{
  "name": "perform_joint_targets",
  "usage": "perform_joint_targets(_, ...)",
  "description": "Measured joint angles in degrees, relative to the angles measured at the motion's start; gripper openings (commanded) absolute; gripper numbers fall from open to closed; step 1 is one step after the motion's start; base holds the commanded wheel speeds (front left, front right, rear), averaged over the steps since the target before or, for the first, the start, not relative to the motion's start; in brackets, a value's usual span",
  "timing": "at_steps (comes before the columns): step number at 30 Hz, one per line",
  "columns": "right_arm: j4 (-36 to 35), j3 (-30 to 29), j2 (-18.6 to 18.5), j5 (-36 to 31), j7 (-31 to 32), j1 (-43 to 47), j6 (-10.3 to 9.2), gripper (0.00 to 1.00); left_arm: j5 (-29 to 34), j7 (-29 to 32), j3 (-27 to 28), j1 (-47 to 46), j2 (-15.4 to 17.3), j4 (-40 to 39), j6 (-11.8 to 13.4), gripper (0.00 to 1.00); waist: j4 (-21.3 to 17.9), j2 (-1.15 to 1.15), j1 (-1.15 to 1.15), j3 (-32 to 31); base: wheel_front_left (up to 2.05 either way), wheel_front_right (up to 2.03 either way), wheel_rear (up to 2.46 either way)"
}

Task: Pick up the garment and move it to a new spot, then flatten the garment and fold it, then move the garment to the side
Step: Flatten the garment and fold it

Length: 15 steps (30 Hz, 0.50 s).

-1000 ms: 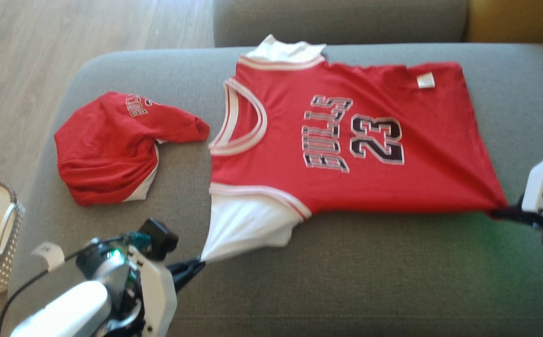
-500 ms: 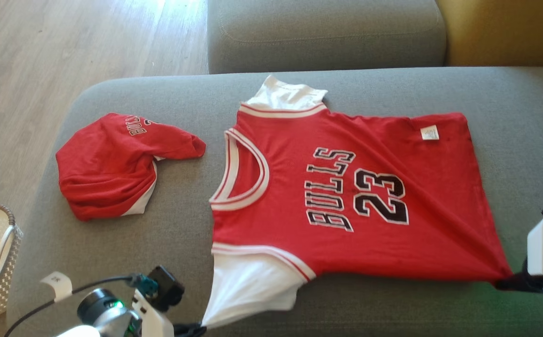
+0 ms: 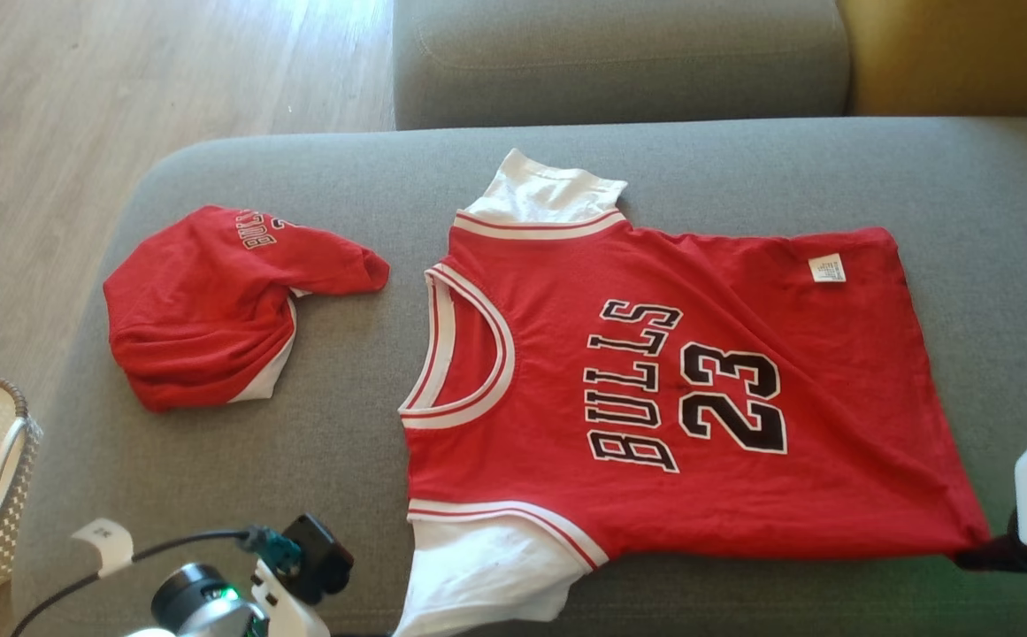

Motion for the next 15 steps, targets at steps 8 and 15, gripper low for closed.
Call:
perform_joint_targets(8, -7.8, -6.3, 4.6, -5.1, 4.8, -0.1, 0.0, 0.0, 0.6, -4.4, 2.7, -1.9, 0.0, -0.6, 0.0, 0.0, -0.1, 0.0, 0.0, 1.7, 0.0, 0.0, 0.0)
perform_joint_targets(15, -11.7, -9.7, 8.2, -8.8, 6.7, -2.9, 0.0, 0.0, 2.0, -8.7, 6.3, -7.2, -1.0, -0.4, 0.0, 0.0, -0.2, 0.0, 0.0, 3.8, 0.0, 0.0, 0.0)
